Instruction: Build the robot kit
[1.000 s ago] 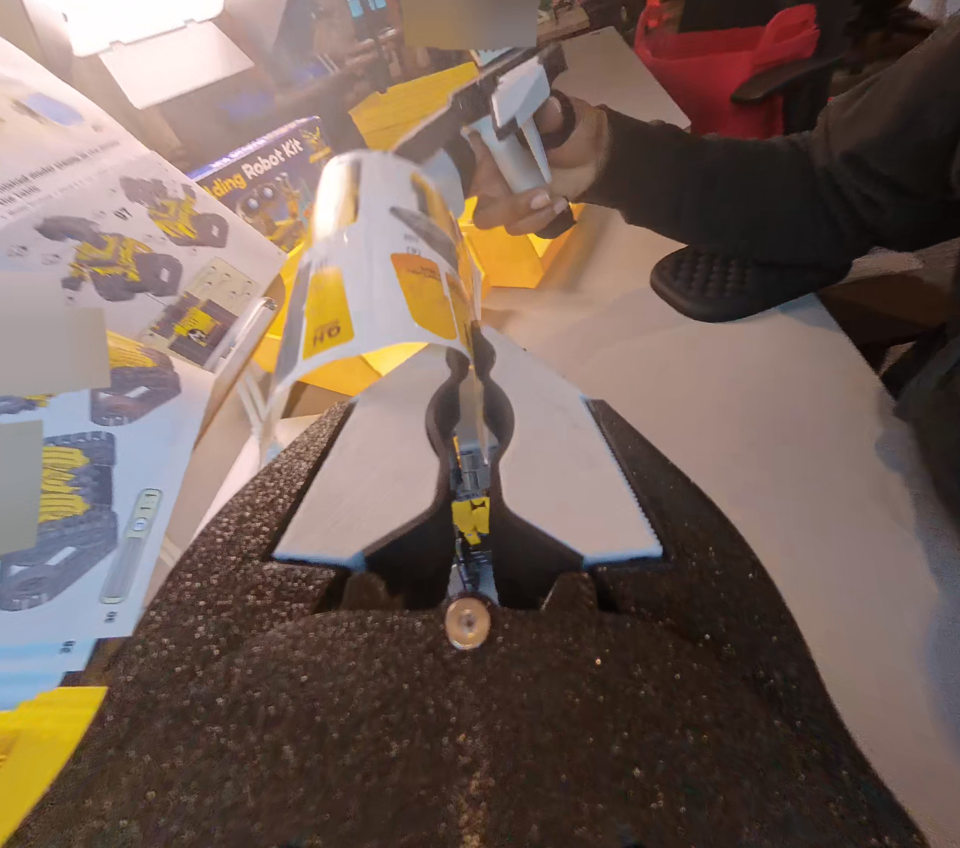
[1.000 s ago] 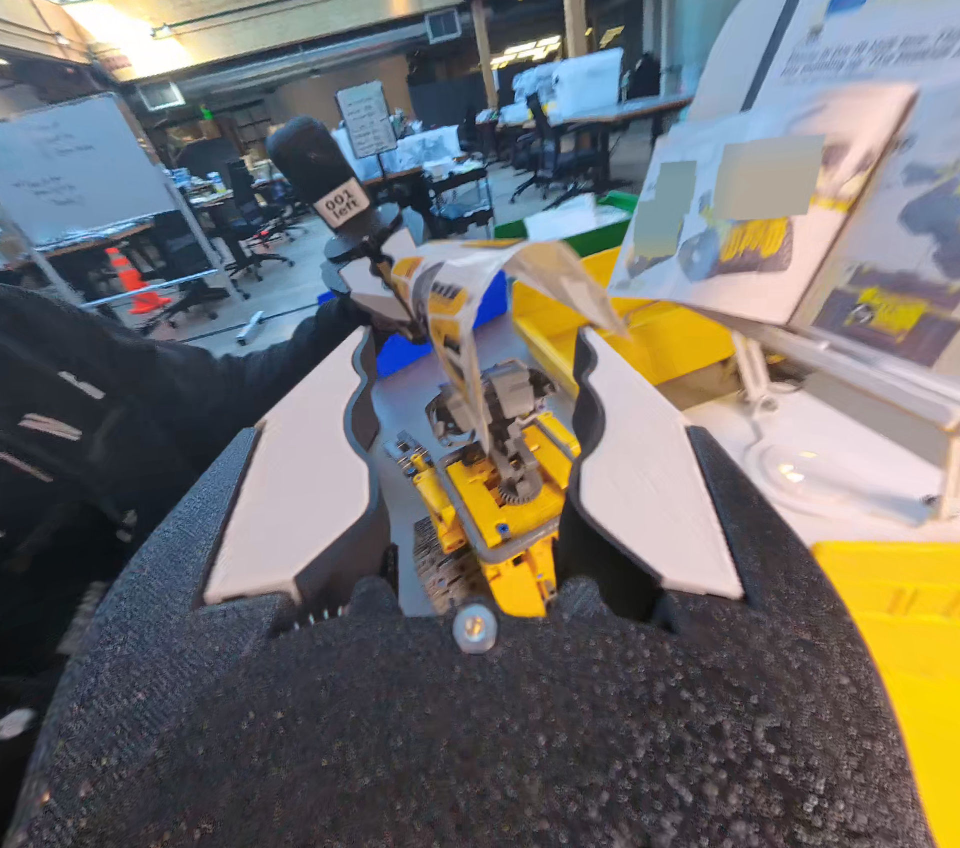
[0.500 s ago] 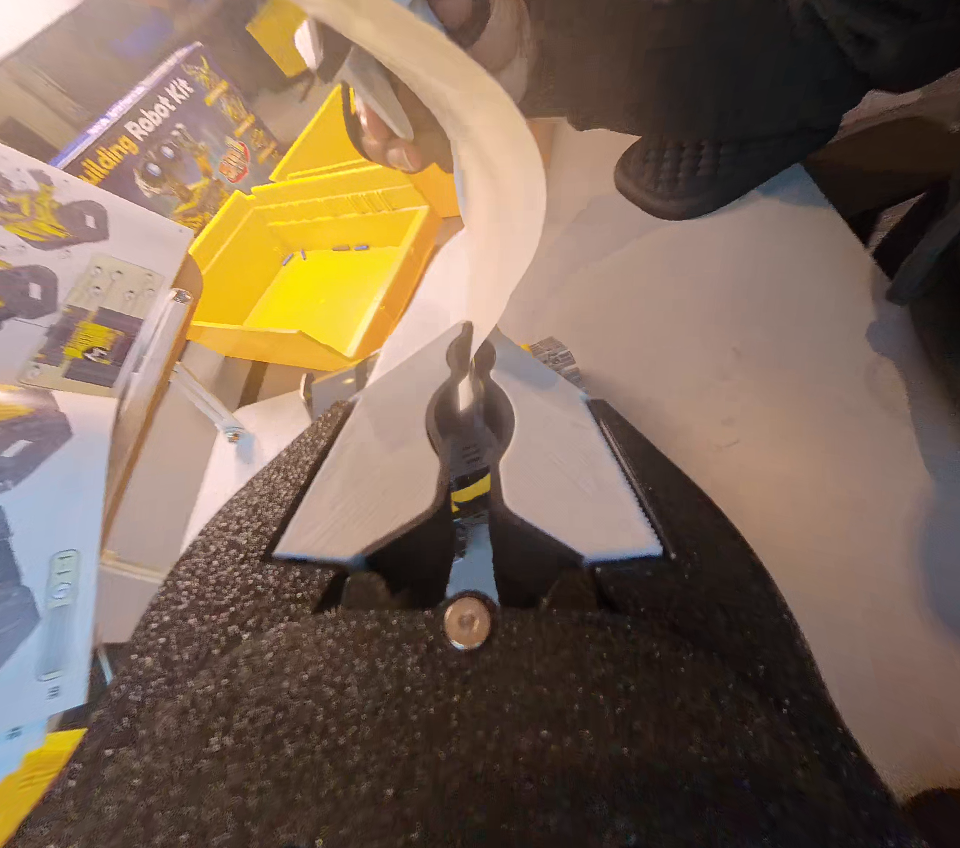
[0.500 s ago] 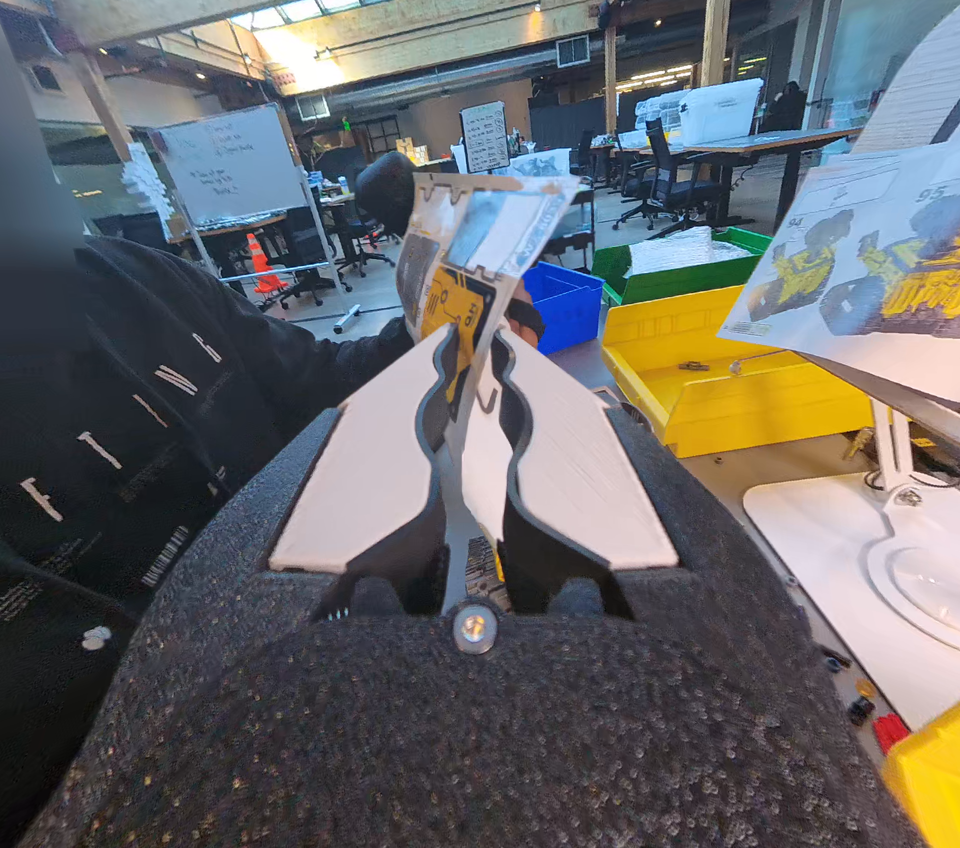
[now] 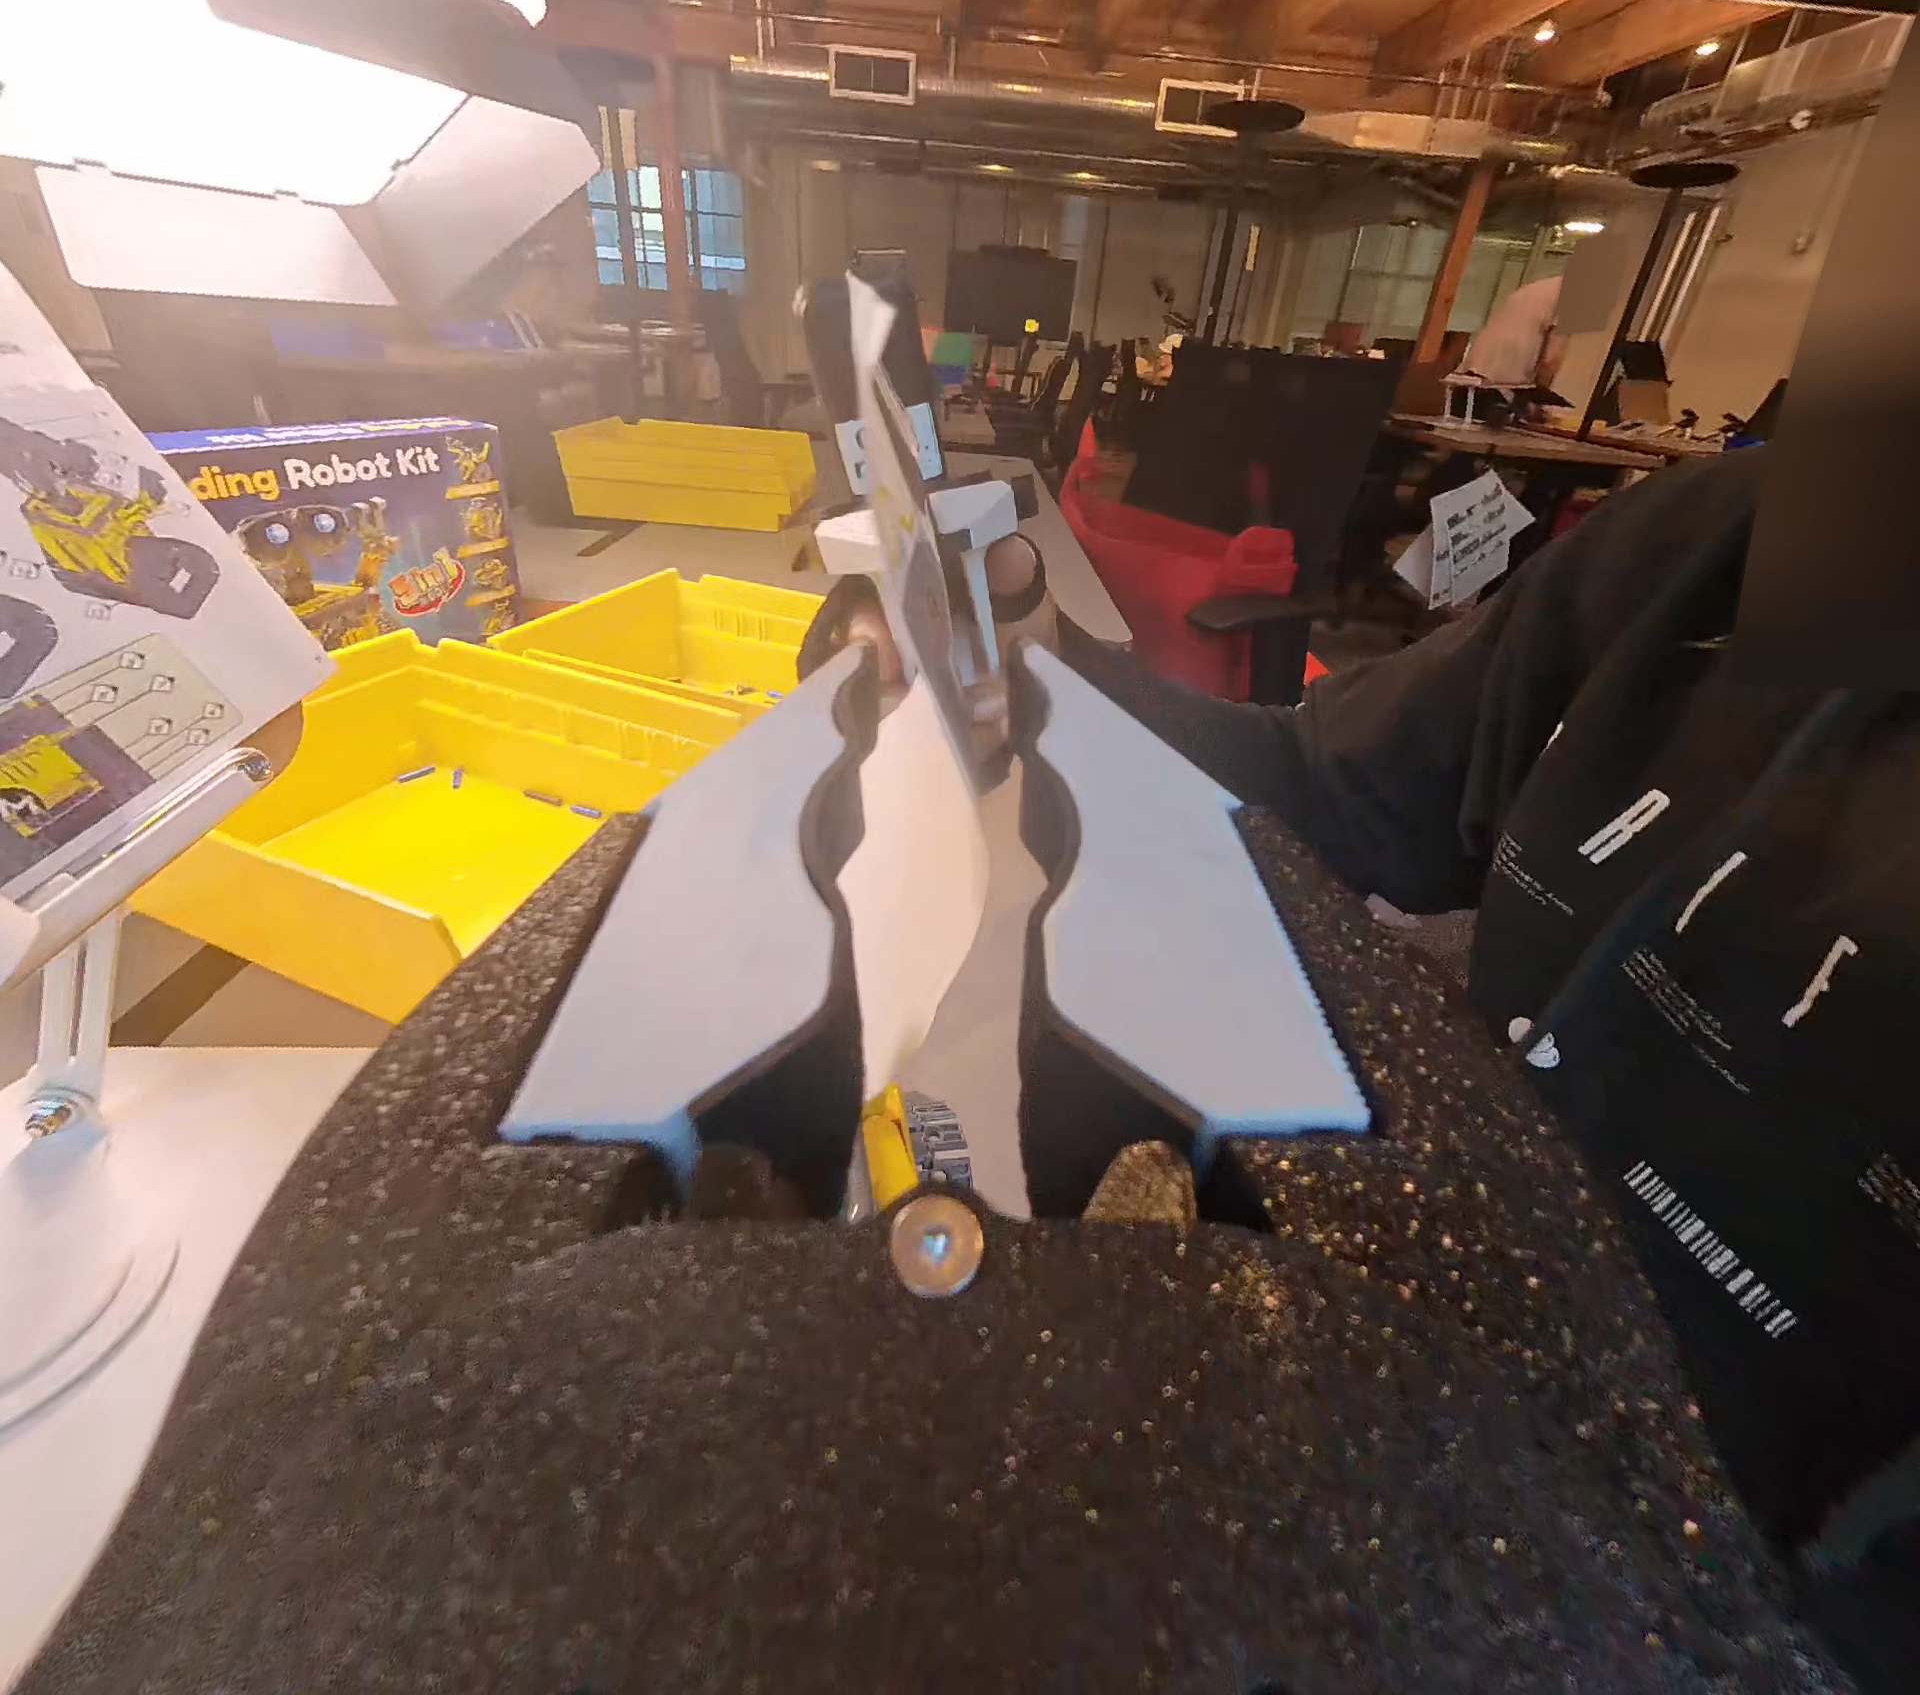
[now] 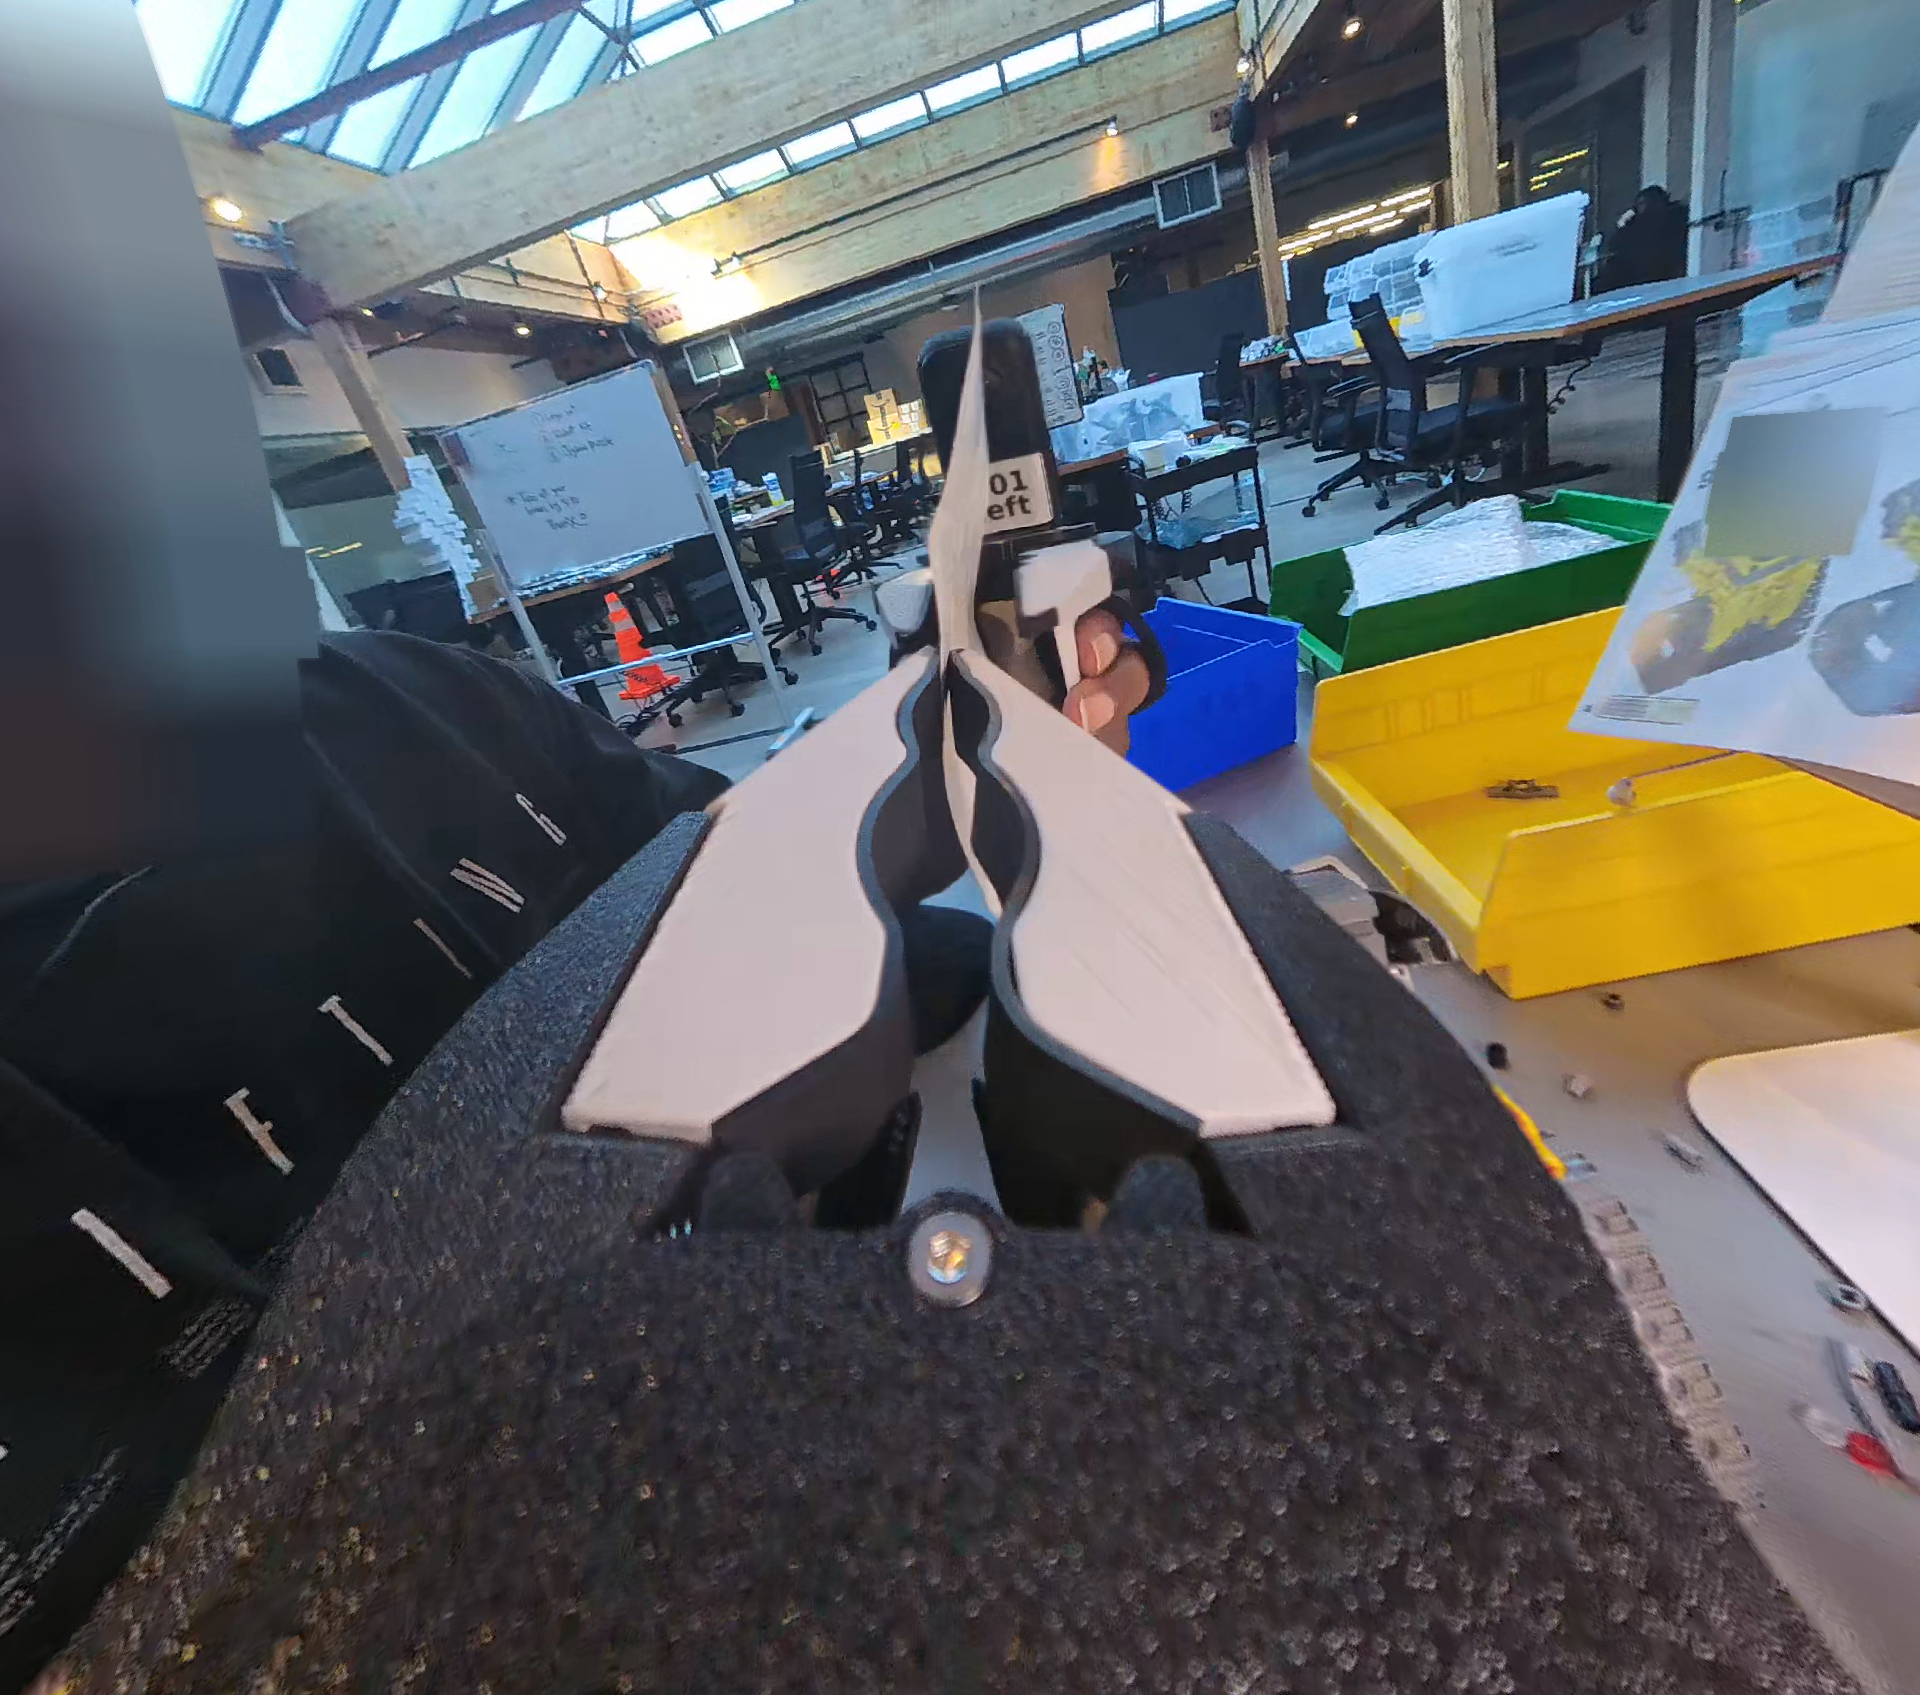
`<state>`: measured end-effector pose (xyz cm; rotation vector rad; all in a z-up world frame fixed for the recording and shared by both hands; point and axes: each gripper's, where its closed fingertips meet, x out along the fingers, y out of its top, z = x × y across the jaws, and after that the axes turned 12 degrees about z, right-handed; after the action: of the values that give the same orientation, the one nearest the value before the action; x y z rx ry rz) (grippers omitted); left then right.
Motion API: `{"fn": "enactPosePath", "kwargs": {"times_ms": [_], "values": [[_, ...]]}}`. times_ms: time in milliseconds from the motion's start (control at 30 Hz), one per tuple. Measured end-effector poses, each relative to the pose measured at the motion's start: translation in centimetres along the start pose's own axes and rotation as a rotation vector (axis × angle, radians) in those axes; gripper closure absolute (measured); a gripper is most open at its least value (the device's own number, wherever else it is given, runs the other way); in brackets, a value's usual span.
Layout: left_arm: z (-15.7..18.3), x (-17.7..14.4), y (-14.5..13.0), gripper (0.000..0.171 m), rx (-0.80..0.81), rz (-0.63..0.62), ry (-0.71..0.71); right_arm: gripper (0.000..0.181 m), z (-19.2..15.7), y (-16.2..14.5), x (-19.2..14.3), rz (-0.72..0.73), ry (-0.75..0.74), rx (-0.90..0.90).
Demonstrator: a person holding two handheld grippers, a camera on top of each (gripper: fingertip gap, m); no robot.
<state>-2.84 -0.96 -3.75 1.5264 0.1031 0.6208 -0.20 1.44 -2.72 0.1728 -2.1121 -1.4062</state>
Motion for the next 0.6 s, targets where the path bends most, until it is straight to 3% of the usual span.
{"fn": "enactPosePath", "kwargs": {"times_ms": [67, 367, 600], "values": [[0.0, 0.4, -0.4, 0.171, 0.001, -0.015, 0.017, 0.181, -0.1, -0.5, 0.4, -0.004, 0.005, 0.036], [-0.7, 0.0, 0.7, 0.171, -0.247, 0.047, 0.021, 0.181, 0.7, 0.2, 0.4, 0.074, -0.014, 0.148], [-0.7, -0.8, 1.3, 0.169, -0.256, 0.055, 0.002, 0.181, 1.6, 1.6, -0.4, 0.174, -0.024, 0.272]]}}
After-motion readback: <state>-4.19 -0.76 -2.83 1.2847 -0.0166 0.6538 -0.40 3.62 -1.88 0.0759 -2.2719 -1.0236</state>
